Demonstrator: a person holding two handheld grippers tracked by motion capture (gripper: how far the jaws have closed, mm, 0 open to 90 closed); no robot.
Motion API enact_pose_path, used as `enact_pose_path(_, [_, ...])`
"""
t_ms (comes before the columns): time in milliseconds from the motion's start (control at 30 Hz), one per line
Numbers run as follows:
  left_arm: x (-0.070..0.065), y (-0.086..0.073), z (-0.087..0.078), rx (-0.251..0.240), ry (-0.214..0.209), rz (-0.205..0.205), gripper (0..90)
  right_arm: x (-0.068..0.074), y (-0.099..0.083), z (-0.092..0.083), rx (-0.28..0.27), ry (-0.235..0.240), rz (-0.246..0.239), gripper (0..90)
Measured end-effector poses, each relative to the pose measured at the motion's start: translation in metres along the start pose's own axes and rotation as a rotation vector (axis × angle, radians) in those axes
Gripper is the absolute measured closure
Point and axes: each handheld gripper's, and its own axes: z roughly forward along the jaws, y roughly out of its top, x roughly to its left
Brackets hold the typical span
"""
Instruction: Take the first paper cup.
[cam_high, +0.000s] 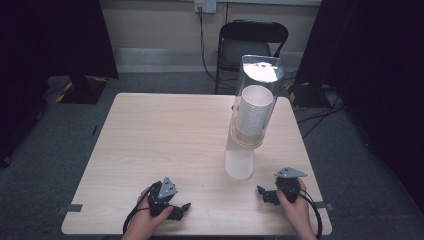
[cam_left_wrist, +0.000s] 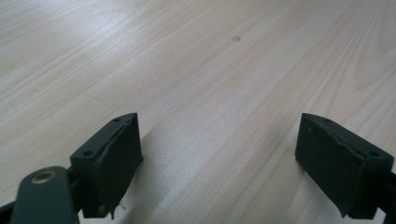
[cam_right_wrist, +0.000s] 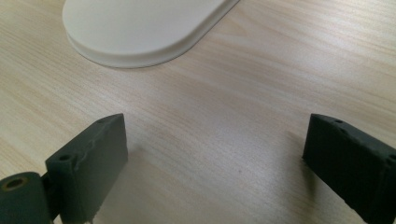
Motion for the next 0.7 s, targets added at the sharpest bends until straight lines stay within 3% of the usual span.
enact_pose_path(400, [0.0,0.0,0.0,0.003,0.003,0.001,13.5,0.002,0.0,0.0,-0.001,-0.011,-0.002,5.7])
enact_pose_path(500, [0.0,0.0,0.0,0.004,0.0,0.002,13.3,0.004,0.003,-0.001,-0.016,-0.045,0.039,18.4])
enact_pose_path(533, [0.0,0.0,0.0,0.004,-0.003,0.001,13.0,0.004,0.005,0.0,-0.026,-0.051,0.049,15.9])
enact_pose_path(567, [0.0,0.001,0.0,0.006,-0.003,0.004,12.7,0.004,0.008,-0.001,-0.034,-0.036,0.061,12.5])
enact_pose_path(600, [0.0,0.001,0.0,0.005,-0.003,0.003,12.6,0.005,0.011,-0.002,-0.051,-0.02,0.057,15.4])
enact_pose_path(700, [0.0,0.001,0.001,0.005,-0.009,0.001,11.7,0.01,0.025,-0.006,-0.091,0.007,0.02,14.2])
